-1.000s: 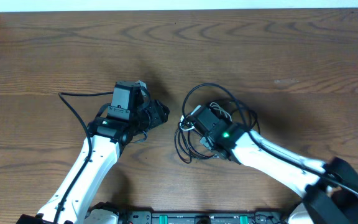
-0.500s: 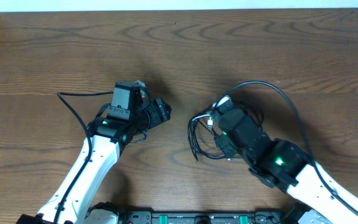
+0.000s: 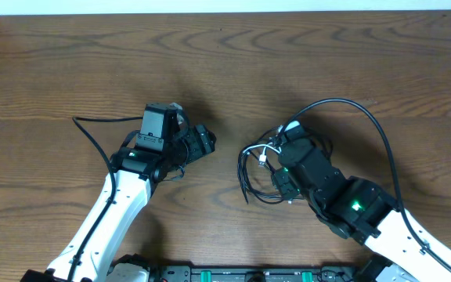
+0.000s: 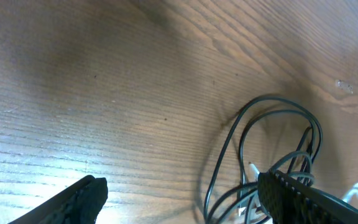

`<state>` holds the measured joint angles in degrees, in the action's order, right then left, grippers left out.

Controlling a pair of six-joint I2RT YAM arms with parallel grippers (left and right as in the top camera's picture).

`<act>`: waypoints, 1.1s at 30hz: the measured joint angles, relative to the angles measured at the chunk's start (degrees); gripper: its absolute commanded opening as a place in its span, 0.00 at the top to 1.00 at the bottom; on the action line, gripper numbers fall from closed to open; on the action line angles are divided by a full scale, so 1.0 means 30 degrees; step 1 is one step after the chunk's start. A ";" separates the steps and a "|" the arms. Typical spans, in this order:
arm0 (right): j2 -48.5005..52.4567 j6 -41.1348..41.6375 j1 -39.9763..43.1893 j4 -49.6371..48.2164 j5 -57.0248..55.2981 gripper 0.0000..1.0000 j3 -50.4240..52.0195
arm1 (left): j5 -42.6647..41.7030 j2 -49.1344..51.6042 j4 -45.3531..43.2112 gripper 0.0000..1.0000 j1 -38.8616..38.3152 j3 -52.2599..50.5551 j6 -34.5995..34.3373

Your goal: Untangle cables

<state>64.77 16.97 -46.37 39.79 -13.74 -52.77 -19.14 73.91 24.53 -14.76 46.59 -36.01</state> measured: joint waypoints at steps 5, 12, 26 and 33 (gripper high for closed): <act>0.0386 0.0372 0.0000 -0.0007 0.0437 0.98 0.0000 | 0.0000 0.0000 0.0197 0.16 0.0000 0.0000 0.0000; 0.0838 0.0707 0.0000 -0.0036 0.0656 0.97 0.0000 | 0.0000 0.0000 0.0197 0.16 0.0000 0.0000 0.0000; 0.3745 0.1858 0.0051 0.0153 0.0699 0.27 0.0000 | 0.0000 0.0000 0.0459 0.16 0.0000 0.0000 0.0000; 0.5136 0.6696 0.1814 0.0146 0.0554 0.37 0.0000 | 0.0007 0.0000 0.0692 0.16 0.0000 0.0000 0.0000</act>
<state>80.18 37.06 -40.93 40.23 -12.08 -52.77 -19.11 73.91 26.61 -14.76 46.59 -36.01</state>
